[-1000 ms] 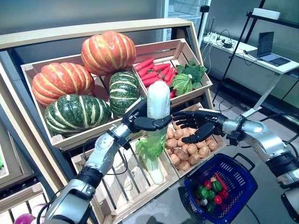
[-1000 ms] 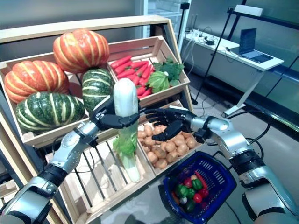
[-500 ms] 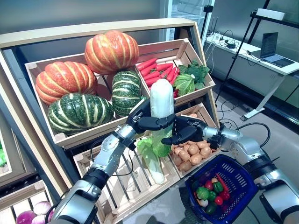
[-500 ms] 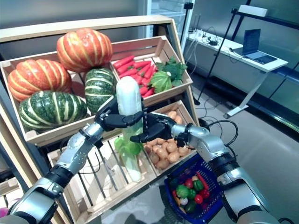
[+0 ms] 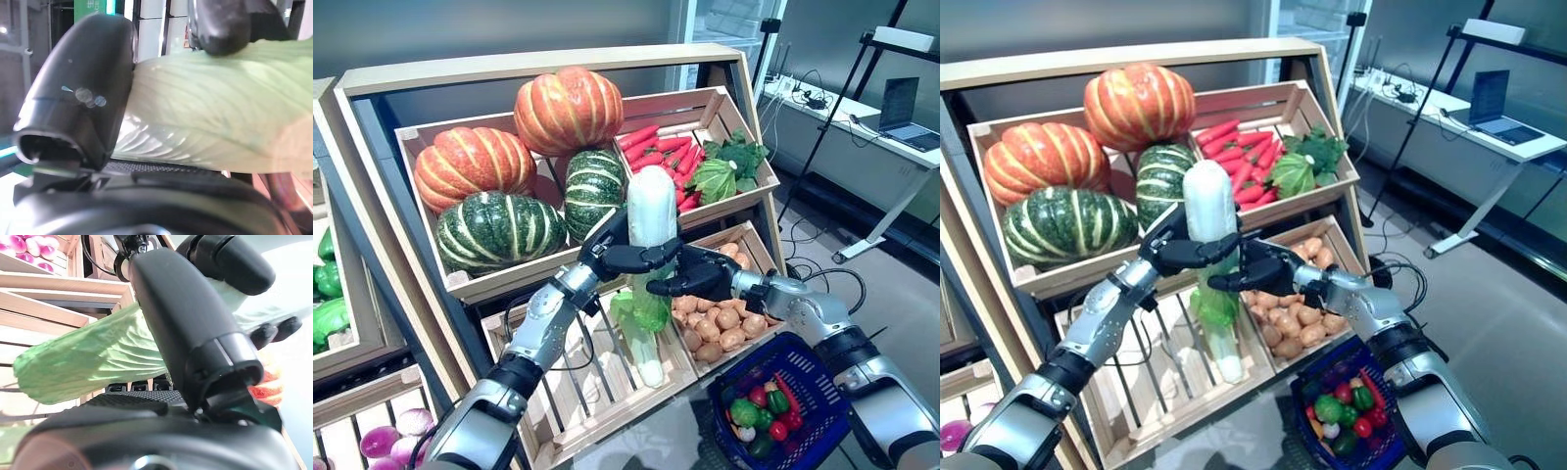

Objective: Put vegetables into the basket

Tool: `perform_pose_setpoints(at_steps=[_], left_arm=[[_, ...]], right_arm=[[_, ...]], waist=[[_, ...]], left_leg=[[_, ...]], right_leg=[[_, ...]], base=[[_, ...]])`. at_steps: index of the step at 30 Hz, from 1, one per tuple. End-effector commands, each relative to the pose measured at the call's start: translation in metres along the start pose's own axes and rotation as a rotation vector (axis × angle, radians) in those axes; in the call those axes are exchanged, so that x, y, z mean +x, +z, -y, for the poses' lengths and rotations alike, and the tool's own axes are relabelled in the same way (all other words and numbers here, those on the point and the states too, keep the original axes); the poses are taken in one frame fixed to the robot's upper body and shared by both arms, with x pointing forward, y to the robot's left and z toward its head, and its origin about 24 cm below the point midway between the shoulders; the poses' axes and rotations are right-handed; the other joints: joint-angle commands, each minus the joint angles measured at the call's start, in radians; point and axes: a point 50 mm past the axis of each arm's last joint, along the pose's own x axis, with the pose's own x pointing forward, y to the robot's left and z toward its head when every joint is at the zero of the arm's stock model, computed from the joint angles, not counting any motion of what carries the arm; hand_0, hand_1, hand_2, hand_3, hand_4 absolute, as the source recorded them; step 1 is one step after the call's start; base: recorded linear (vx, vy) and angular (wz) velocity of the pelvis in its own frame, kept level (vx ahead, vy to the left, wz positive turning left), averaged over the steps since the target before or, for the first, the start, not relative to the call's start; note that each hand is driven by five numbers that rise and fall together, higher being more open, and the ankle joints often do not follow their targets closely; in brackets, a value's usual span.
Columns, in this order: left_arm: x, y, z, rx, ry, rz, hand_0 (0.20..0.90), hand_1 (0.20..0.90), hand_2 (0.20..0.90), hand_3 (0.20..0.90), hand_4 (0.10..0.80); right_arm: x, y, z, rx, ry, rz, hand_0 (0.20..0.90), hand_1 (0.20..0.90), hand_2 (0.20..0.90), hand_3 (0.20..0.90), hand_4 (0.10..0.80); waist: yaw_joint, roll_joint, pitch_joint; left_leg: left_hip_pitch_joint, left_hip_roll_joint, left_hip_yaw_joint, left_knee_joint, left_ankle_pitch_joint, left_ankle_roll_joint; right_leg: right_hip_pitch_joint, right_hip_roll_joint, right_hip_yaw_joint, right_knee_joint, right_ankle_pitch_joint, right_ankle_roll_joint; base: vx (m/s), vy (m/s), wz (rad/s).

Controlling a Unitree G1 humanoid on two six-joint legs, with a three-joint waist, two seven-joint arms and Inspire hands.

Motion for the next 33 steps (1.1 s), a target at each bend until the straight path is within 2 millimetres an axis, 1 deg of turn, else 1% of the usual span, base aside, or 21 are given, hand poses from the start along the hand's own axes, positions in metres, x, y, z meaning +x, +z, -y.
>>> perform_pose_setpoints(at_steps=[1,5,6,7,9,13,16,22,28,29,30,31,33], left_arm=[[0.052,0.039,0.044,-0.12,-0.177,0.33,0.3,0.3,0.3,0.3,0.4],[0.057,0.042,0.051,-0.151,-0.198,0.355,0.3,0.3,0.3,0.3,0.4],[0.058,0.043,0.053,-0.155,-0.203,0.359,0.3,0.3,0.3,0.3,0.4],[0.061,0.044,0.057,-0.165,-0.212,0.368,0.3,0.3,0.3,0.3,0.4],[0.064,0.047,0.062,-0.17,-0.22,0.38,0.3,0.3,0.3,0.3,0.4],[0.067,0.051,0.064,-0.17,-0.224,0.394,0.3,0.3,0.3,0.3,0.4],[0.069,0.053,0.067,-0.165,-0.228,0.398,0.3,0.3,0.3,0.3,0.4],[0.069,0.056,0.067,-0.161,-0.23,0.395,0.3,0.3,0.3,0.3,0.4],[0.067,0.053,0.064,-0.132,-0.218,0.364,0.3,0.3,0.3,0.3,0.4],[0.066,0.051,0.062,-0.118,-0.21,0.337,0.549,0.549,0.549,0.549,0.566],[0.065,0.049,0.06,-0.114,-0.209,0.321,0.9,0.9,0.9,0.9,0.8],[0.065,0.049,0.06,-0.114,-0.209,0.321,0.9,0.9,0.9,0.9,0.8],[0.059,0.044,0.053,-0.092,-0.186,0.279,0.9,0.9,0.9,0.9,0.8]], right_arm=[[0.054,0.046,-0.045,-0.019,0.201,0.14,0.9,0.9,0.9,0.9,0.8],[0.053,0.04,-0.028,-0.149,0.059,0.061,0.9,0.9,0.9,0.9,0.8],[0.053,0.041,-0.026,-0.179,0.027,0.049,0.782,0.782,0.782,0.782,0.722],[0.051,0.043,-0.019,-0.211,-0.029,0.041,0.3,0.3,0.3,0.3,0.4],[0.049,0.047,-0.012,-0.228,-0.083,0.04,0.3,0.3,0.3,0.3,0.4],[0.044,0.051,-0.001,-0.25,-0.192,0.049,0.3,0.3,0.3,0.3,0.4],[0.043,0.05,0.002,-0.251,-0.236,0.059,0.3,0.3,0.3,0.3,0.4],[0.041,0.051,0.002,-0.252,-0.232,0.083,0.3,0.3,0.3,0.3,0.4],[0.038,0.056,0.0,-0.261,-0.234,0.122,0.3,0.3,0.3,0.3,0.4],[0.036,0.057,0.0,-0.266,-0.237,0.132,0.3,0.3,0.3,0.3,0.4],[0.035,0.057,0.001,-0.273,-0.241,0.135,0.3,0.3,0.3,0.3,0.4],[0.035,0.057,0.001,-0.273,-0.241,0.135,0.3,0.3,0.3,0.3,0.4],[0.028,0.057,0.003,-0.289,-0.26,0.149,0.3,0.3,0.3,0.3,0.4]], waist=[[0.01,-0.019,-0.075],[0.012,-0.022,-0.077],[0.012,-0.022,-0.077],[0.012,-0.023,-0.077],[0.011,-0.024,-0.076],[0.01,-0.023,-0.074],[0.008,-0.022,-0.07],[0.007,-0.02,-0.068],[0.001,-0.02,-0.07],[-0.002,-0.02,-0.07],[-0.003,-0.019,-0.07],[-0.003,-0.02,-0.07],[-0.005,-0.016,-0.067]], left_leg=[[-0.08,-0.091,-0.039,-0.001,0.003,0.04],[-0.08,-0.092,-0.04,-0.004,0.004,0.041],[-0.08,-0.092,-0.04,-0.004,0.004,0.041],[-0.08,-0.091,-0.038,-0.004,0.005,0.042],[-0.079,-0.091,-0.038,-0.004,0.004,0.043],[-0.078,-0.092,-0.037,-0.004,0.005,0.044],[-0.077,-0.092,-0.036,-0.004,0.005,0.046],[-0.075,-0.095,-0.039,-0.004,0.003,0.048],[-0.072,-0.095,-0.039,-0.004,0.0,0.046],[-0.072,-0.094,-0.036,-0.004,0.001,0.046],[-0.072,-0.094,-0.035,-0.004,0.001,0.046],[-0.071,-0.094,-0.035,-0.004,0.001,0.046],[-0.071,-0.091,-0.03,-0.004,0.002,0.044]], right_leg=[[-0.004,0.029,0.028,0.028,-0.033,-0.039],[-0.005,0.028,0.03,0.026,-0.03,-0.04],[-0.005,0.028,0.031,0.026,-0.029,-0.04],[-0.006,0.028,0.033,0.026,-0.028,-0.039],[-0.007,0.028,0.036,0.027,-0.026,-0.04],[-0.009,0.029,0.041,0.03,-0.025,-0.041],[-0.011,0.029,0.046,0.034,-0.025,-0.042],[-0.012,0.03,0.05,0.038,-0.027,-0.044],[-0.008,0.032,0.054,0.032,-0.024,-0.042],[-0.008,0.032,0.057,0.032,-0.024,-0.042],[-0.008,0.032,0.058,0.032,-0.024,-0.042],[-0.008,0.032,0.058,0.032,-0.024,-0.042],[-0.01,0.033,0.059,0.034,-0.026,-0.041]], base=[[0.028,0.015,0.03],[0.0,0.0,0.0],[0.0,0.0,0.0],[0.0,0.0,0.0],[0.0,0.0,0.0],[0.0,0.0,0.0],[0.0,0.0,0.0],[0.0,0.0,0.0],[0.0,0.0,0.0],[0.0,0.0,0.0],[0.0,0.0,0.0],[0.0,0.0,0.0],[0.0,0.0,0.0]])
